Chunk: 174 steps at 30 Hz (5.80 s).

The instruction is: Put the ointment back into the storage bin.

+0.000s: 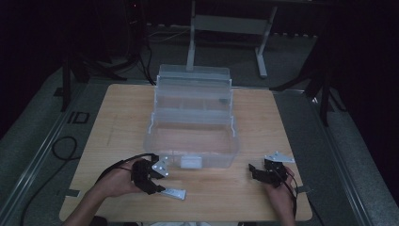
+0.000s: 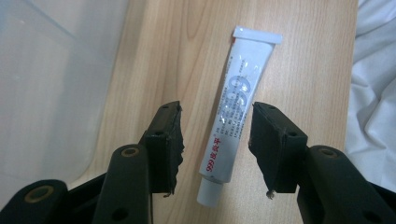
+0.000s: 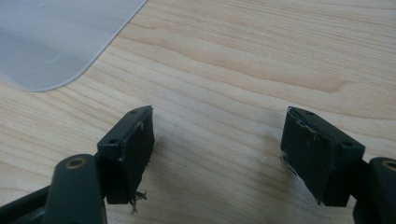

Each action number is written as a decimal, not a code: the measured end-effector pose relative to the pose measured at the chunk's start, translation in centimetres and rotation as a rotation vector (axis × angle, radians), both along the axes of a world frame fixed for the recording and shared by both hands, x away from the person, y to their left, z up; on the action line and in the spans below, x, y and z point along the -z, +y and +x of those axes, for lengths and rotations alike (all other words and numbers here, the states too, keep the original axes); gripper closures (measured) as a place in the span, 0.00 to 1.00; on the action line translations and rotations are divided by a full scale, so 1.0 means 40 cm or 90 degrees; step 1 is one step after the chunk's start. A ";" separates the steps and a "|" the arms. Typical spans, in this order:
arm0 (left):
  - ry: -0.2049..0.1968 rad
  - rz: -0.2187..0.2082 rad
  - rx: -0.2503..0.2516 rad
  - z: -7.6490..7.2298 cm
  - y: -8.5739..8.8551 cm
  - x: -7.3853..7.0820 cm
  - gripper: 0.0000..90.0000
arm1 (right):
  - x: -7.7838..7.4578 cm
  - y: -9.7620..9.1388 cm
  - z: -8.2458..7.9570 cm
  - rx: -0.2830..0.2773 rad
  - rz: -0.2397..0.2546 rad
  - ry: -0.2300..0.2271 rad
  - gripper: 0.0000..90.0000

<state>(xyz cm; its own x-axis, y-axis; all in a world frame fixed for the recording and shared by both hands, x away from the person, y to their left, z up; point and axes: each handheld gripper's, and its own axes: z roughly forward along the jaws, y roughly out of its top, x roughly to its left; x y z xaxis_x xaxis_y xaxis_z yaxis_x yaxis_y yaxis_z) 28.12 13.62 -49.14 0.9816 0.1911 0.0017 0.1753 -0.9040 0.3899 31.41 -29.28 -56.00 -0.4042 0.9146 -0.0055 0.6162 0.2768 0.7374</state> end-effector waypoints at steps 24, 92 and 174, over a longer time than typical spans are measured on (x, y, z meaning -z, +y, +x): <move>0.012 0.068 0.039 -0.008 -0.047 0.044 0.65 | 0.000 0.000 0.000 0.000 0.000 0.000 0.28; 0.012 0.147 0.022 -0.003 -0.047 0.024 0.79 | 0.000 0.000 0.000 0.000 0.000 0.000 0.28; -0.044 0.101 0.002 0.038 0.064 -0.181 0.79 | 0.000 0.000 0.000 0.000 0.000 0.000 0.28</move>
